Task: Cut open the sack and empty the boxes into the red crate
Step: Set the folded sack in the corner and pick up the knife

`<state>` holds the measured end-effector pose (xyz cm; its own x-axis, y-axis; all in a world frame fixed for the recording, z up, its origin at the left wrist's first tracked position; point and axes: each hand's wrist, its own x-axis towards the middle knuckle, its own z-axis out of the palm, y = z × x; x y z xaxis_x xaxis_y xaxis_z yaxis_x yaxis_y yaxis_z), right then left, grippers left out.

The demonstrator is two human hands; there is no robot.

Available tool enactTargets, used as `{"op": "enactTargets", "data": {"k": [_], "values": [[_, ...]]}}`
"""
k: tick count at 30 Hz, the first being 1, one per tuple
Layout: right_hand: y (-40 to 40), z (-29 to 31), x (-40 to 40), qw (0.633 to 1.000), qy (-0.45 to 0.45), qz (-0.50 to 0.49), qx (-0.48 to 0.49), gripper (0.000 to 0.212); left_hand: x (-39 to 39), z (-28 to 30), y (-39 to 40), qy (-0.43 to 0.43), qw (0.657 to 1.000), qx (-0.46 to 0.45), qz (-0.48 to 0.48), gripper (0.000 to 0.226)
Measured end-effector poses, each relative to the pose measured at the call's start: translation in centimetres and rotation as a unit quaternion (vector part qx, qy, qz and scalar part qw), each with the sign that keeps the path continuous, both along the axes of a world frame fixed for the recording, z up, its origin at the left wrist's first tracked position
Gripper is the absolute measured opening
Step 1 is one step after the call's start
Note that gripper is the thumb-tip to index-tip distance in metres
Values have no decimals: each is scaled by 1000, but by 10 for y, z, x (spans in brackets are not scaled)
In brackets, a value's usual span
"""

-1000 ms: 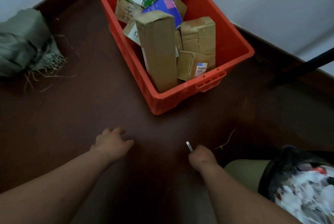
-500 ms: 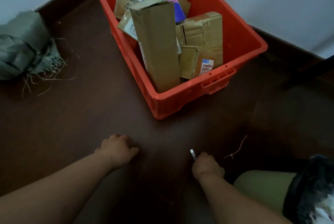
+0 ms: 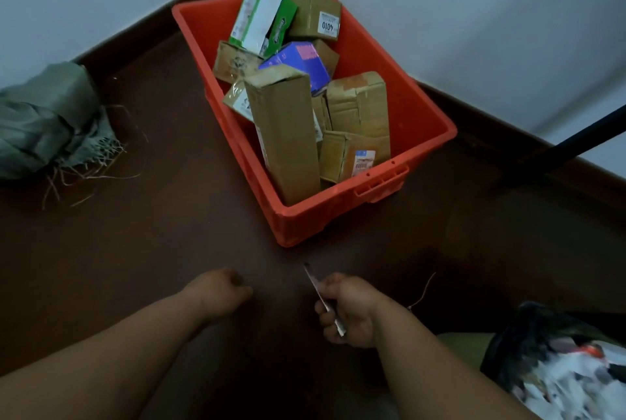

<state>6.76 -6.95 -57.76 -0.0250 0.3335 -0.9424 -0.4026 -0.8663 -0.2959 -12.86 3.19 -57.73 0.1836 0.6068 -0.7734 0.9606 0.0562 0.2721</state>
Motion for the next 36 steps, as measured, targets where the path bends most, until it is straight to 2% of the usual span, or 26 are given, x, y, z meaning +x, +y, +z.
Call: {"op": "enactTargets", "data": {"k": [4,10,18,26,36], "values": [[3,35,-11,999,40,-19,26,17,-5,29,-6,-16,1000,-3,21,35],[2,124,-32,995,80,2,63,19,-25,106,-16,-7,999,-24,47,34],[-5,286,-47,993,5,27,115,21,-32,257,-23,-41,994,-21,99,36],[-5,437,-40,994,-13,-15,111,26,-20,418,-21,-65,991,16,114,36],[-10,575,-8,986,-30,-39,160,26,22,562,-22,-87,991,55,84,34]]}}
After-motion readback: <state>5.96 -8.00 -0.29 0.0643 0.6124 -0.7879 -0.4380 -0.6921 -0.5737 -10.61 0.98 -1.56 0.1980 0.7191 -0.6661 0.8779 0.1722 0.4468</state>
